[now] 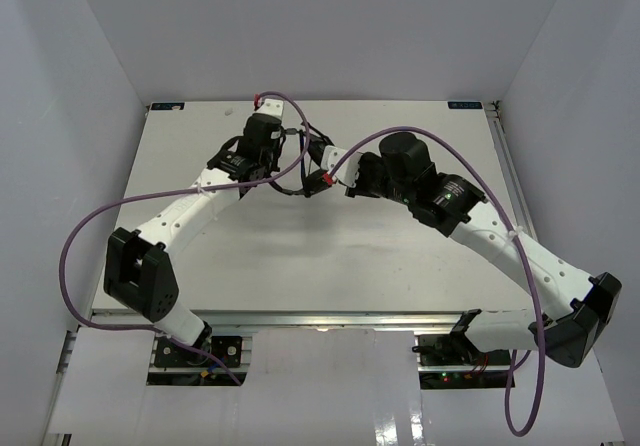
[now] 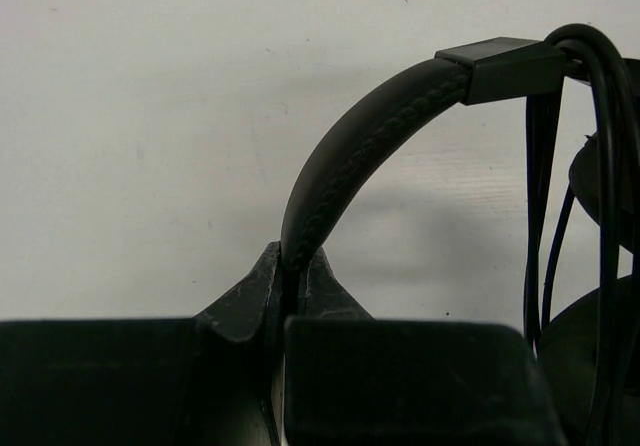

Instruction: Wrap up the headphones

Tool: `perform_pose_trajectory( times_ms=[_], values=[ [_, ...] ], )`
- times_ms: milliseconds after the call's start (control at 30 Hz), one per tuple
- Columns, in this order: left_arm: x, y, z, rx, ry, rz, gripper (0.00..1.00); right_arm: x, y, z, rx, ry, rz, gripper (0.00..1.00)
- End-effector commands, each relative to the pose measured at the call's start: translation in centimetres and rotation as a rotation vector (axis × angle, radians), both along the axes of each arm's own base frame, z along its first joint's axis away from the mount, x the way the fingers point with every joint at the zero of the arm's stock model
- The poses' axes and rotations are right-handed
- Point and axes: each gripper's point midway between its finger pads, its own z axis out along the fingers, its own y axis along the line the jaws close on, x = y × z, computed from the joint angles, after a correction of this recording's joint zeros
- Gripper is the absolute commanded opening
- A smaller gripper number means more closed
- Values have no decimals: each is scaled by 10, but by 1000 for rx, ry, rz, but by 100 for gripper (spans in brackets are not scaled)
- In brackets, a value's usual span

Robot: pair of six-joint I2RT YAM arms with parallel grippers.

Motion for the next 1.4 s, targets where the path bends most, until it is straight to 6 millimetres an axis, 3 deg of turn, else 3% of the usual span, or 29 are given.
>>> perform_pose_trajectory(
  times_ms=[0,133,467,933,1133,1367],
  values=[
    [-8,-5,4,-45,-31,-39,0,30,-15,44,-31,-255,-126,8],
    [-30,-30,-16,-76,31,-148,0,32,-6,43,-18,-296,-122,8],
    [-75,-85,-18,-204,112,-386,0,43,10,33,-46,-369,-108,8],
    [-122,-97,15,-227,130,-646,0,42,12,22,-62,-356,-59,10],
    [-129,-101,27,-241,118,-699,0,33,22,17,-31,-280,13,11],
    [-131,-98,39,-224,101,-707,0,29,18,25,66,-164,60,14]
  ],
)
